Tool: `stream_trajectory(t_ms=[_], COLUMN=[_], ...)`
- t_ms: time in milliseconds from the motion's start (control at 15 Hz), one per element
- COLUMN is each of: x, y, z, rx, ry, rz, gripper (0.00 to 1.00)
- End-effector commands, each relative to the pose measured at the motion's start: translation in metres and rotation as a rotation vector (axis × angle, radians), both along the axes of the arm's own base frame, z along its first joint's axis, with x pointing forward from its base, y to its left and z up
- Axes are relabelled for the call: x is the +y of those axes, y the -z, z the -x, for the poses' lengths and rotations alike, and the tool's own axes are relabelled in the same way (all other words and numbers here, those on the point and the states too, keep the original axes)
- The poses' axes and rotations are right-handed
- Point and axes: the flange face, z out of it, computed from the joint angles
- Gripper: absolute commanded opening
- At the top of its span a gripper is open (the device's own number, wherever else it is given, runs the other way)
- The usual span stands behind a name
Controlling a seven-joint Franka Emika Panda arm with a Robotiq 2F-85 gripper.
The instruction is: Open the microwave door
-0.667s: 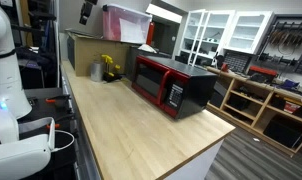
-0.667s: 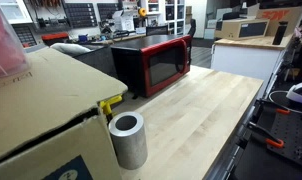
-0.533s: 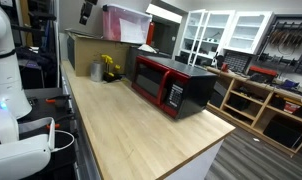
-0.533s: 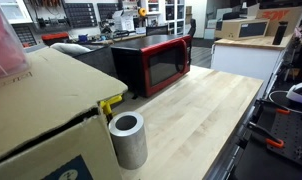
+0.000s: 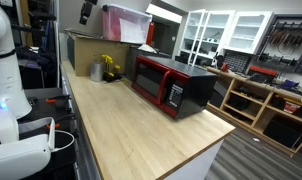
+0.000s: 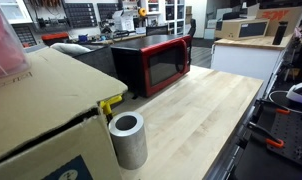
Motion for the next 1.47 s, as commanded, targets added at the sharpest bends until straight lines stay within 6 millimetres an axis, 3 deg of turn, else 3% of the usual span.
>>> stream_trajectory(t_ms=[0,333,600,1000,1400], x=[0.001,-0.005,-0.024,-0.081,-0.14], y=[0.0,0.011,0.031,0.056,0.083], z=[0.001,0.002,-0.007,-0.036,-0.081], rx=[-0.001,-0.036,-0.061,-0.113,-0.172], ry=[0.008,0.017,0.054,0.134,0.178], rz=[-0.006,0.004,0.022,0.077,0.117], gripper=[1.0,1.0,1.0,1.0,1.0])
